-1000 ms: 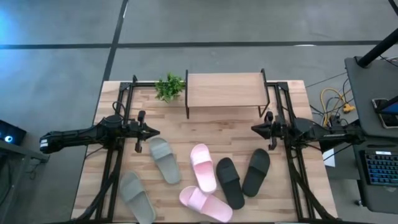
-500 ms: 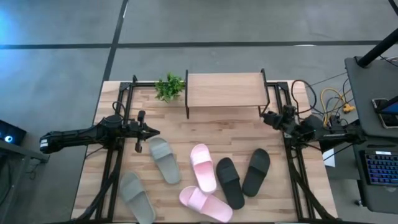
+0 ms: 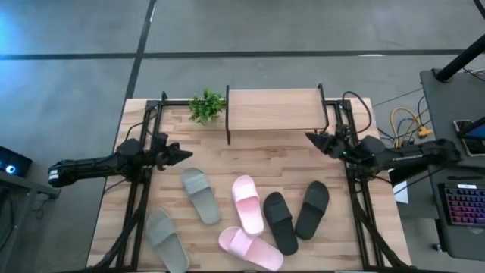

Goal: Pick and place slides into the shelf
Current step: Put the bottom gray slides on the shelf

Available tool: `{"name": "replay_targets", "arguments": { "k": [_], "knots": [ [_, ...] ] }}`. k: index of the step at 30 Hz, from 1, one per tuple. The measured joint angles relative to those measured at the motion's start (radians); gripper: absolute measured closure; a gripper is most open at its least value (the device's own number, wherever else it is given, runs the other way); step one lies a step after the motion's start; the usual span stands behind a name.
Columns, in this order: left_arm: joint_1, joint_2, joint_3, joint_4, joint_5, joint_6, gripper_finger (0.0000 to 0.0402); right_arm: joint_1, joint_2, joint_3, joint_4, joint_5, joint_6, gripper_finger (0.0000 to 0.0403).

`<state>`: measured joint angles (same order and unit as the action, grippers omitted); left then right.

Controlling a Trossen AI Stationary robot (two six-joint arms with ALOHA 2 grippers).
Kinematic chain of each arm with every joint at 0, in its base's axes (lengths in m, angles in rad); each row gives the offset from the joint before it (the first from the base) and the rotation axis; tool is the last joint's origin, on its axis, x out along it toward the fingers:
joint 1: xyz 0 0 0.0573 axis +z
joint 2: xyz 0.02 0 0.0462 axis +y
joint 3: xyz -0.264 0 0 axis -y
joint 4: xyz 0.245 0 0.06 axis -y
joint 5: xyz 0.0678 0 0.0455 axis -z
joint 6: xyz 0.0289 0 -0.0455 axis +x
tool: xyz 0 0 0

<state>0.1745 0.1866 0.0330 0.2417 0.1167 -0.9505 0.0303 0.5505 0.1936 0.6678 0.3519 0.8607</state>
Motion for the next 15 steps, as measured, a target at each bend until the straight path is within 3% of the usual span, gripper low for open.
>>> {"name": "replay_targets", "arguments": {
  "k": [8, 11, 15],
  "knots": [
    [0.000, 0.009, 0.000, 0.032, -0.047, 0.014, 0.0396, -0.003, 0.181, 0.179, -0.088, 0.007, -0.132, 0.0385],
    [0.000, 0.008, 0.000, 0.072, -0.057, 0.013, 0.0396, -0.006, 0.159, 0.243, -0.286, 0.007, -0.169, 0.0385],
    [0.000, 0.009, 0.000, 0.129, -0.060, 0.014, 0.0396, -0.012, 0.082, 0.331, -0.605, 0.002, -0.062, 0.0385]
  ]
}}
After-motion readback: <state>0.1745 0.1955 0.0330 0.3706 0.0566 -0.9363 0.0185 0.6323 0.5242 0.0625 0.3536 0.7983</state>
